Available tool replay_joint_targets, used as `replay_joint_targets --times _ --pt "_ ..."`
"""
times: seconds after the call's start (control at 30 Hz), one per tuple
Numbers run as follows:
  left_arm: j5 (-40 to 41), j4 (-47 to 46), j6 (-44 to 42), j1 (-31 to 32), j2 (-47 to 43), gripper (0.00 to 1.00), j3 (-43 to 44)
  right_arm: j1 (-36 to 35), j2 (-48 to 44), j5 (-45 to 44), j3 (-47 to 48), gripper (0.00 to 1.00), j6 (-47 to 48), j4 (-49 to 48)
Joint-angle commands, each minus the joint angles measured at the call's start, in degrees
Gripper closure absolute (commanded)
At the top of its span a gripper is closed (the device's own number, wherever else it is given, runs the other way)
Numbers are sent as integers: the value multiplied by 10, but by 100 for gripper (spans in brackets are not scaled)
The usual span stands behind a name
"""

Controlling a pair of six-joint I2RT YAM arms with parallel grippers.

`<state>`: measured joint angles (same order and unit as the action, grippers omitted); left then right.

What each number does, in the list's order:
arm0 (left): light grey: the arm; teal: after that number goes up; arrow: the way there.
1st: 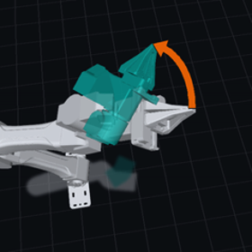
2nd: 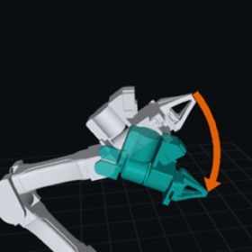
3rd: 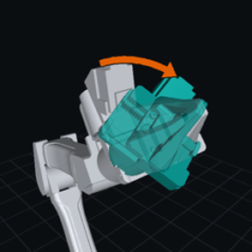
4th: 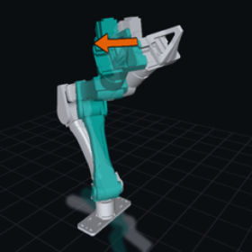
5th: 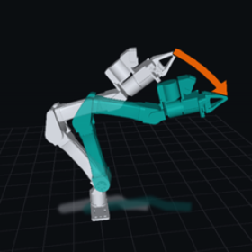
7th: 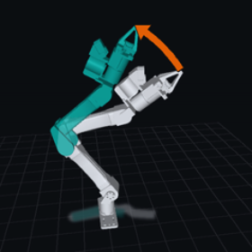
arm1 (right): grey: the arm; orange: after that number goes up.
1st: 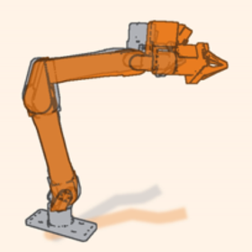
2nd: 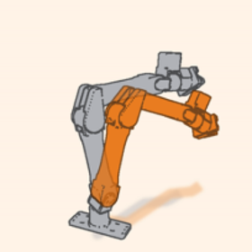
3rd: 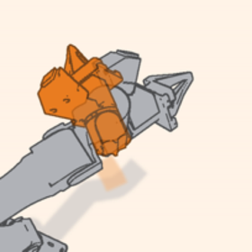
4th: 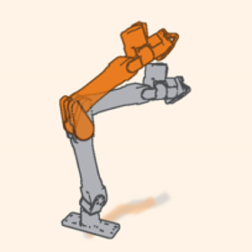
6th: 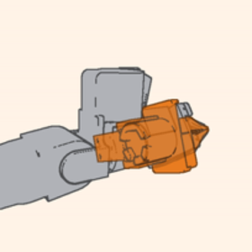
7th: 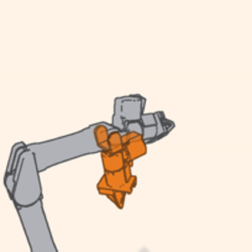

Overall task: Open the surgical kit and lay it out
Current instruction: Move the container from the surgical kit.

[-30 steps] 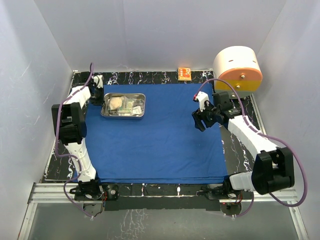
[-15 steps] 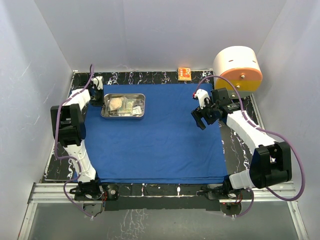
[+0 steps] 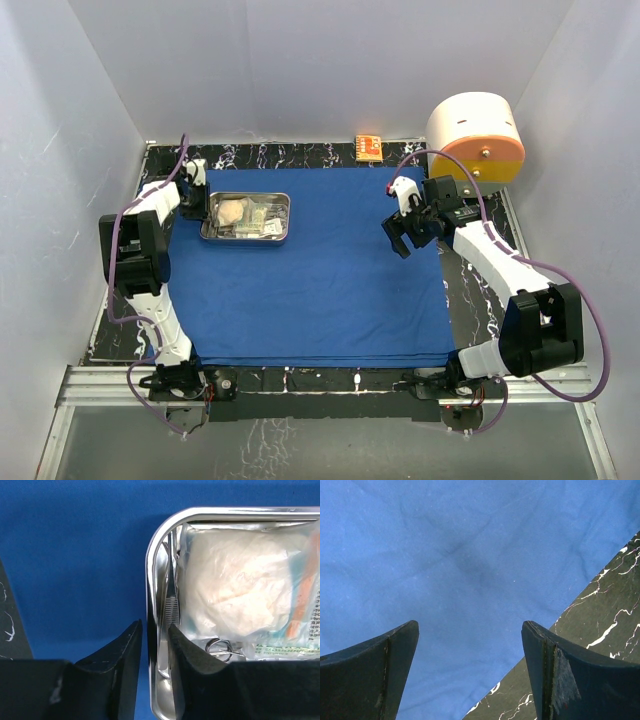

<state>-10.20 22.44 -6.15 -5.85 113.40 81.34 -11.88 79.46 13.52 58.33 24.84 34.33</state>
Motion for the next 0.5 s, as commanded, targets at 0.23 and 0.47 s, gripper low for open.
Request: replay_joint_targets --times 0.23,0.47 --pt "16 32 7 -2 -66 45 38 3 -14 17 11 16 -24 -42" --pt "-70 29 -12 6 -93 35 48 3 15 47 44 20 -38 -20"
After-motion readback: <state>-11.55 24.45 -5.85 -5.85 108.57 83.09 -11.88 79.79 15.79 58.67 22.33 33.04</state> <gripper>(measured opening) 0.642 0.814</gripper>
